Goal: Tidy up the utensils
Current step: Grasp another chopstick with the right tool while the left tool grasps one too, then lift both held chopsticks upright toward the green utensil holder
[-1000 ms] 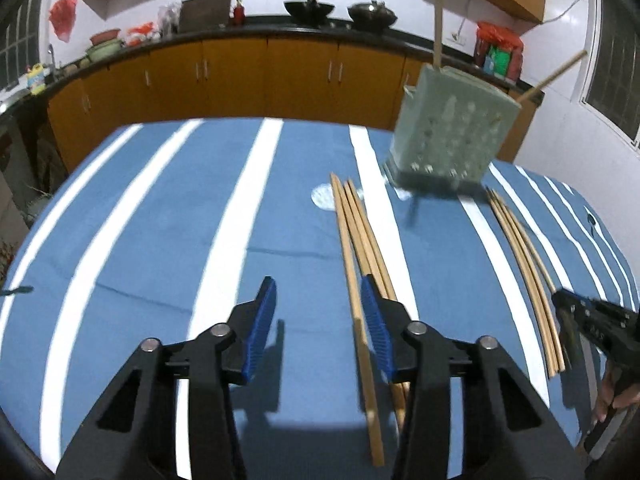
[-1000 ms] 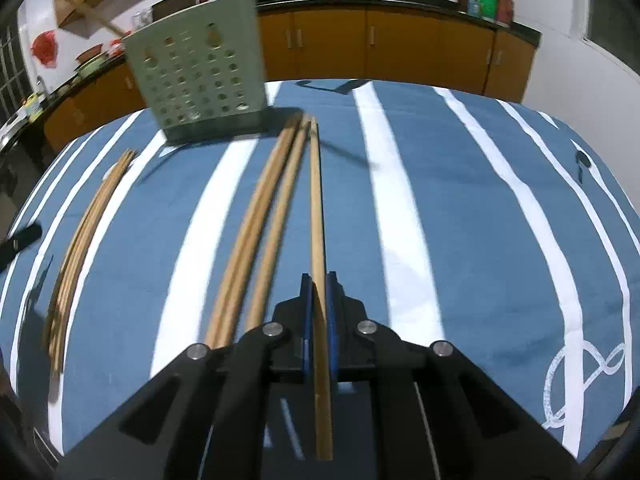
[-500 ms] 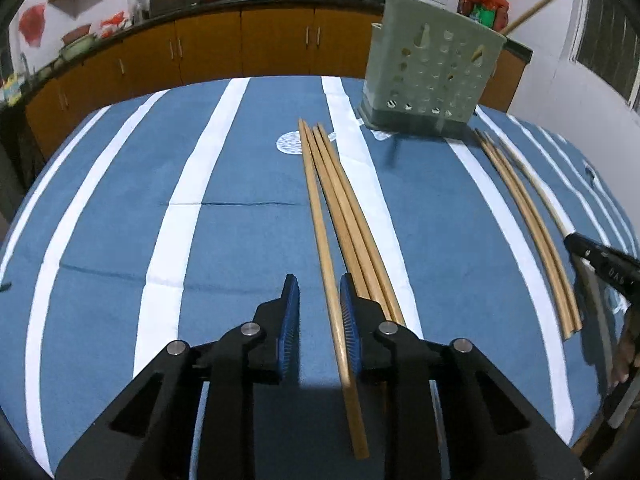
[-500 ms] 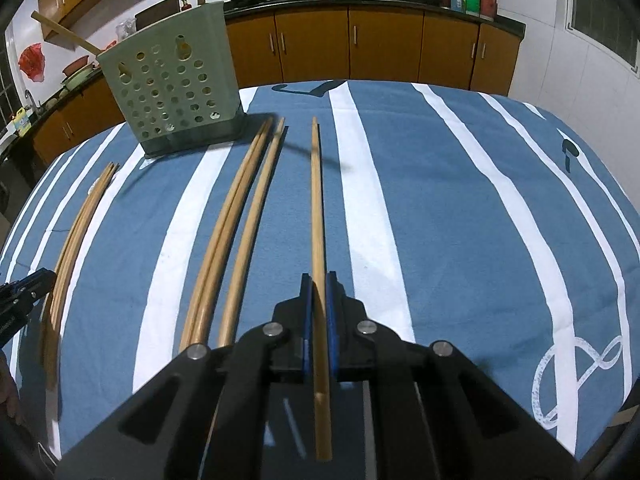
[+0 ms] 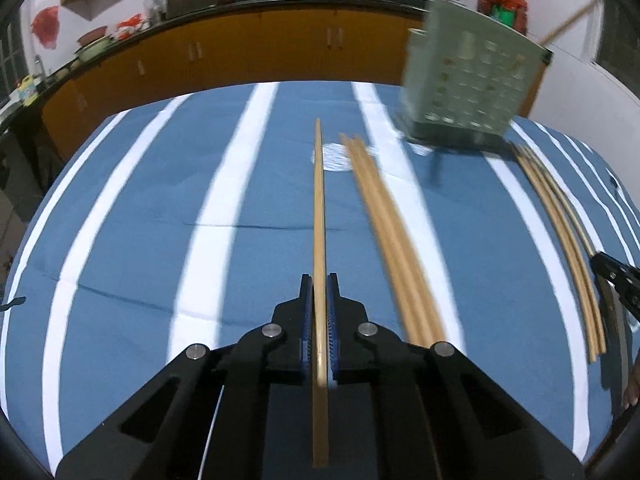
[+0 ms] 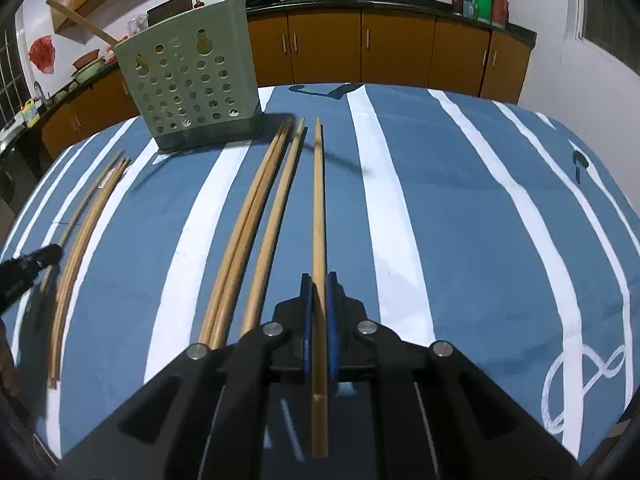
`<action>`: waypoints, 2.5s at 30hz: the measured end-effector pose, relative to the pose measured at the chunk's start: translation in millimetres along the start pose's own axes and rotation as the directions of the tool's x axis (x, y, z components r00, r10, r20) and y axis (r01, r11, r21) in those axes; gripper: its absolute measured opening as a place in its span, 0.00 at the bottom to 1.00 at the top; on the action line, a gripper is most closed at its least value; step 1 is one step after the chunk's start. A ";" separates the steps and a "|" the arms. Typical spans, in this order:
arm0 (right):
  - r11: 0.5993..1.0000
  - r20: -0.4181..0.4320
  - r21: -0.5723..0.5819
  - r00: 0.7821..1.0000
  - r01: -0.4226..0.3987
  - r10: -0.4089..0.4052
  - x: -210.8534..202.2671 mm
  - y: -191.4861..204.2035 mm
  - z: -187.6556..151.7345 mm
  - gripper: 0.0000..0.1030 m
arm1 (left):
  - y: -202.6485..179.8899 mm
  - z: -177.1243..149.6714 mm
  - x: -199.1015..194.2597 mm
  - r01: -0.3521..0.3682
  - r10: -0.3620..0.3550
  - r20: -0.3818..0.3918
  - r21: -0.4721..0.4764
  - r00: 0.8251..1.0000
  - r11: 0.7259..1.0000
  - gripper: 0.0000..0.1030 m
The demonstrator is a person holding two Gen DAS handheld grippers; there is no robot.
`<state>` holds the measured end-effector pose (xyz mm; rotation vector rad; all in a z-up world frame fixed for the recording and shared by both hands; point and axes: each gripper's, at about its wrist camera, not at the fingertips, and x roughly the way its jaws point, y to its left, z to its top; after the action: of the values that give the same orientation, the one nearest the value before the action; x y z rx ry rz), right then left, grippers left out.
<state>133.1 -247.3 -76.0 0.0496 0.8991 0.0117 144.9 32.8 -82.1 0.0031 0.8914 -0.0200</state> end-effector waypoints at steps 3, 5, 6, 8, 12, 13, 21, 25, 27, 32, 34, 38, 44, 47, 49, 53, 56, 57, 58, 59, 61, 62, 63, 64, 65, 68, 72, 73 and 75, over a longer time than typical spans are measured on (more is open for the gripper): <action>0.999 0.010 0.011 0.999 0.037 -0.037 5.6 -5.7 6.5 0.08 | 13.2 4.6 3.4 -0.017 0.017 0.005 -0.025 1.000 1.000 0.08; 0.997 0.016 0.031 0.997 0.072 -0.073 9.7 -13.1 12.0 0.08 | 18.9 6.5 4.9 -0.018 0.018 0.008 -0.038 1.000 0.999 0.08; 0.995 0.018 0.039 0.996 0.086 -0.087 11.4 -16.3 14.0 0.08 | 21.7 7.2 5.4 -0.012 0.013 0.009 -0.049 1.000 0.999 0.08; 0.993 0.018 0.059 0.995 0.098 -0.100 13.9 -23.2 17.1 0.10 | 23.7 7.4 5.8 -0.004 0.005 0.009 -0.059 1.000 0.998 0.08; 0.993 0.018 0.075 0.996 0.089 -0.091 14.3 -27.6 17.1 0.10 | 23.3 7.8 6.1 -0.003 0.004 0.009 -0.059 1.000 0.998 0.08; 0.993 0.018 0.074 0.996 0.090 -0.092 14.4 -27.6 17.1 0.10 | 23.2 7.8 6.2 -0.004 0.004 0.009 -0.059 1.000 0.998 0.08; 0.993 0.017 0.081 0.996 0.083 -0.084 15.5 -28.4 17.3 0.10 | 23.1 7.7 6.5 0.005 -0.005 0.009 -0.066 1.000 0.998 0.08; 0.993 0.018 0.084 0.997 0.080 -0.081 15.6 -29.0 17.1 0.10 | 23.2 7.5 6.7 0.001 -0.001 0.008 -0.062 1.000 0.998 0.08; 0.993 0.018 0.085 0.997 0.078 -0.080 15.4 -29.2 16.8 0.10 | 23.4 7.5 6.4 0.000 0.000 0.008 -0.061 1.000 0.998 0.09; 0.993 0.018 0.088 0.997 0.075 -0.077 15.6 -29.3 16.9 0.10 | 23.1 7.5 6.5 -0.002 0.003 0.007 -0.059 1.000 0.998 0.09; 0.993 0.018 0.088 0.997 0.075 -0.077 15.6 -29.2 17.0 0.10 | 23.7 7.6 6.2 -0.003 0.004 0.007 -0.057 1.000 0.998 0.09; 0.993 0.018 0.091 0.997 0.072 -0.074 15.8 -29.8 17.2 0.10 | 24.2 7.6 6.2 -0.004 0.004 0.006 -0.055 1.000 0.998 0.09; 0.993 0.018 0.095 0.997 0.067 -0.069 13.3 -31.6 14.8 0.10 | 22.6 5.6 4.1 -0.013 0.013 0.005 -0.033 1.000 0.999 0.09; 0.994 0.018 0.093 0.998 0.060 -0.062 9.4 -32.5 9.8 0.10 | 22.1 0.6 0.2 -0.011 0.012 0.005 -0.027 1.000 1.000 0.09; 0.994 0.019 0.097 0.998 0.051 -0.053 7.4 -35.0 7.0 0.09 | 22.7 -0.6 -0.8 -0.007 0.007 0.005 -0.028 1.000 1.000 0.08; 0.993 0.014 0.107 0.999 0.048 -0.050 3.7 -37.4 7.4 0.08 | 22.1 0.6 -1.4 -0.004 0.004 -0.004 -0.021 1.000 1.000 0.07; 0.993 0.061 0.111 0.997 0.042 -0.049 -11.8 -38.5 14.2 0.08 | 23.2 5.8 -11.6 0.014 -0.013 0.018 -0.029 1.000 0.999 0.07; 0.993 0.090 0.109 0.995 0.039 -0.049 -20.9 -38.1 18.8 0.08 | 22.9 7.5 -16.5 0.015 -0.014 0.034 -0.026 0.999 1.000 0.07; 0.993 0.109 0.109 0.993 0.037 -0.049 -27.0 -38.7 22.1 0.08 | 22.9 10.6 -23.0 0.020 -0.019 0.055 -0.025 0.998 1.000 0.07; 0.994 0.131 0.108 0.990 0.034 -0.048 -34.4 -39.0 26.0 0.08 | 23.2 15.5 -31.9 0.026 -0.024 0.082 -0.024 0.996 0.999 0.07; 0.994 0.186 0.103 0.981 0.030 -0.048 -51.9 -37.6 35.4 0.08 | 24.0 22.0 -44.1 0.032 -0.029 0.121 -0.023 0.992 0.999 0.07; 0.995 0.208 0.101 0.977 0.027 -0.048 -58.4 -37.4 39.3 0.08 | 24.9 27.9 -54.4 0.038 -0.033 0.154 -0.026 0.988 0.999 0.07; 0.995 0.224 0.100 0.973 0.024 -0.046 -63.5 -37.8 42.8 0.08 | 25.0 30.5 -59.1 0.042 -0.037 0.168 -0.028 0.985 0.999 0.07; 0.995 0.249 0.098 0.967 0.020 -0.044 -71.2 -37.0 47.2 0.08 | 25.5 34.8 -66.3 0.049 -0.042 0.191 -0.032 0.981 0.998 0.07; 0.995 0.263 0.098 0.964 0.018 -0.043 -76.0 -36.2 50.5 0.08 | 25.5 38.7 -72.4 0.054 -0.046 0.210 -0.035 0.977 0.998 0.07; 0.996 0.302 0.094 0.953 0.011 -0.039 -88.3 -34.7 58.4 0.08 | 26.0 49.5 -87.5 0.066 -0.051 0.261 -0.046 0.964 0.997 0.07; 0.996 0.326 0.093 0.945 0.008 -0.038 -95.6 -31.1 62.9 0.08 | 26.4 60.9 -98.3 0.071 -0.050 0.302 -0.058 0.952 0.996 0.07; 0.996 0.332 0.092 0.943 0.009 -0.039 -97.0 -30.5 64.9 0.08 | 25.9 63.4 -100.2 0.071 -0.049 0.308 -0.060 0.950 0.996 0.07; 0.996 0.339 0.089 0.940 0.011 -0.040 -99.3 -29.2 69.0 0.08 | 24.9 69.5 -103.5 0.069 -0.046 0.322 -0.058 0.946 0.996 0.07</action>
<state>125.0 -282.2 43.2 0.1168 0.5524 -0.0584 134.4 58.6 41.9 -0.0887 0.5654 -0.0432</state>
